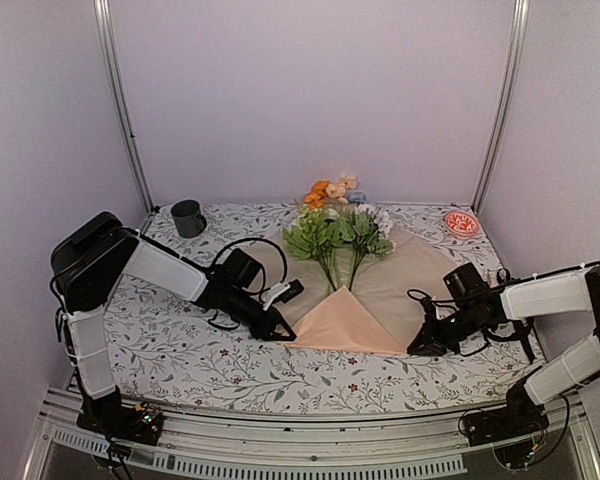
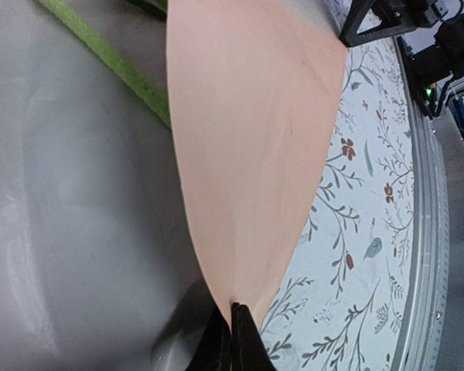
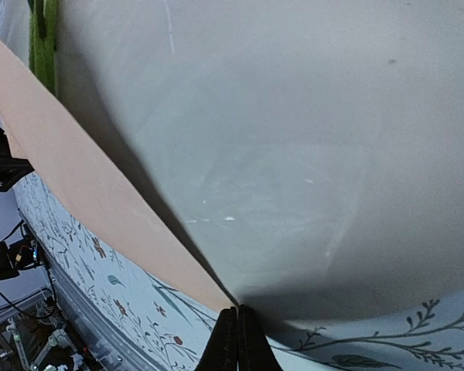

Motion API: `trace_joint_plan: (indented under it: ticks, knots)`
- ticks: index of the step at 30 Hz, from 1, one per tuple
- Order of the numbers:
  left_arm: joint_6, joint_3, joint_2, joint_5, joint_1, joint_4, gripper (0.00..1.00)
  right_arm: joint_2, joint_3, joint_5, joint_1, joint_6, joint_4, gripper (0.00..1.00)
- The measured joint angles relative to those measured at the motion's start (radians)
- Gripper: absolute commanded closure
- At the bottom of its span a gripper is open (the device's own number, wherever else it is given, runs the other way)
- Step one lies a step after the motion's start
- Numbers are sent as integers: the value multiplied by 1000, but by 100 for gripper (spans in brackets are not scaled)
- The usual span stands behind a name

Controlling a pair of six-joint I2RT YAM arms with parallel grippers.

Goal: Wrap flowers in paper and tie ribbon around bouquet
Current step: Press the fold line on the 1/4-folded wrapping paper.

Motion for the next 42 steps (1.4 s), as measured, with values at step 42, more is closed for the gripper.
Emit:
trace_joint_plan:
  ticks: [42]
  knots:
    - [-146,2,-146,-254,18,-291,76,270,227,40,259,-72,128,99]
